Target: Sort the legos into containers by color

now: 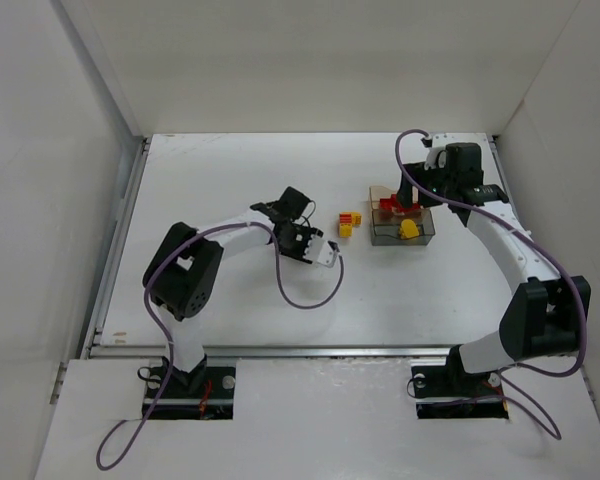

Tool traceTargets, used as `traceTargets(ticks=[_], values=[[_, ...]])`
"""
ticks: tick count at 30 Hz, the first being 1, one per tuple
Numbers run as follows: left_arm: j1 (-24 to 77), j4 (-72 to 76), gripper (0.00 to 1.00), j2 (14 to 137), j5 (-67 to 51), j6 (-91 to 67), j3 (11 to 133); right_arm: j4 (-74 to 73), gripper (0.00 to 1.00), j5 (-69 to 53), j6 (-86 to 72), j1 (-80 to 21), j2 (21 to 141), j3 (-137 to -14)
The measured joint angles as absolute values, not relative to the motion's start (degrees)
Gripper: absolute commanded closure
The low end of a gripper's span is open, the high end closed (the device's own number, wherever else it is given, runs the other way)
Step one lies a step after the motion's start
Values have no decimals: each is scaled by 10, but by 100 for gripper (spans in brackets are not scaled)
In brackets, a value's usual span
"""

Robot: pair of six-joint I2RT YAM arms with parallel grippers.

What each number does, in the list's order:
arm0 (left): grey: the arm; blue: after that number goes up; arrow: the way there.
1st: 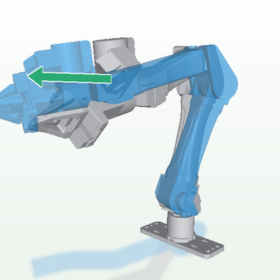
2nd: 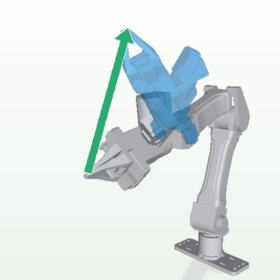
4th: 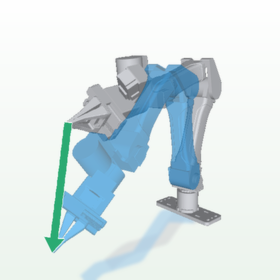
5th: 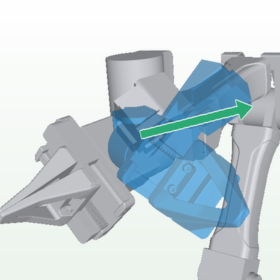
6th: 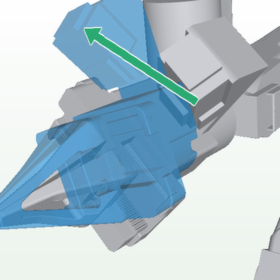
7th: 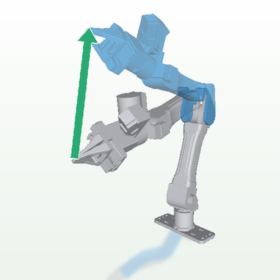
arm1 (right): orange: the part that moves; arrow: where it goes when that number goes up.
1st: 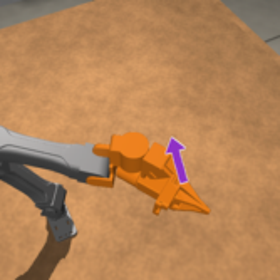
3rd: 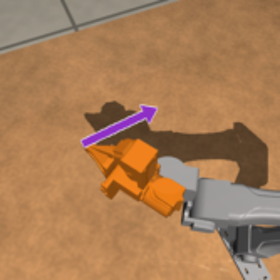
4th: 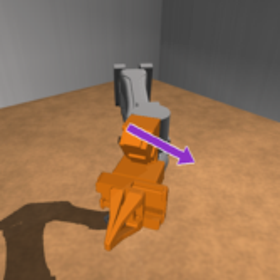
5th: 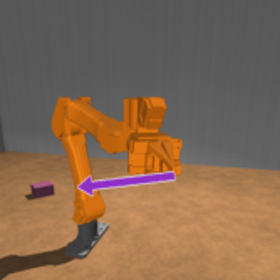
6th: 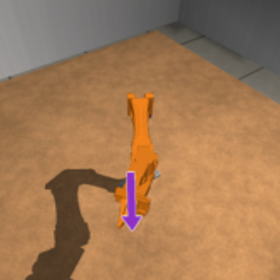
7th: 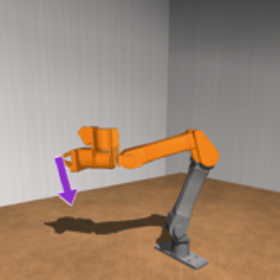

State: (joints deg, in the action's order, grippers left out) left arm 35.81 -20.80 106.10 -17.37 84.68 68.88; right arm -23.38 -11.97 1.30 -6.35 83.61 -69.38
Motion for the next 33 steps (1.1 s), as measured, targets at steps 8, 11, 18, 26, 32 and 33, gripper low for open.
traceTargets(ticks=[8,11,18,26,32,33], values=[[331,-200,100,1063,-192,616,798,-235,16,-148,-3,-63,833,-701],[326,-205,100,1064,-200,536,880,-223,15,-179,-41,-63,819,-708],[327,-214,100,1063,-248,420,1014,-147,15,-267,-181,-74,804,-741],[343,-252,100,1063,-286,367,1030,-110,14,-321,-251,-140,845,-772],[353,-267,100,1063,-300,349,1054,-96,15,-343,-271,-154,876,-781],[353,-267,100,1063,-301,347,1059,-95,15,-343,-273,-155,879,-781]])
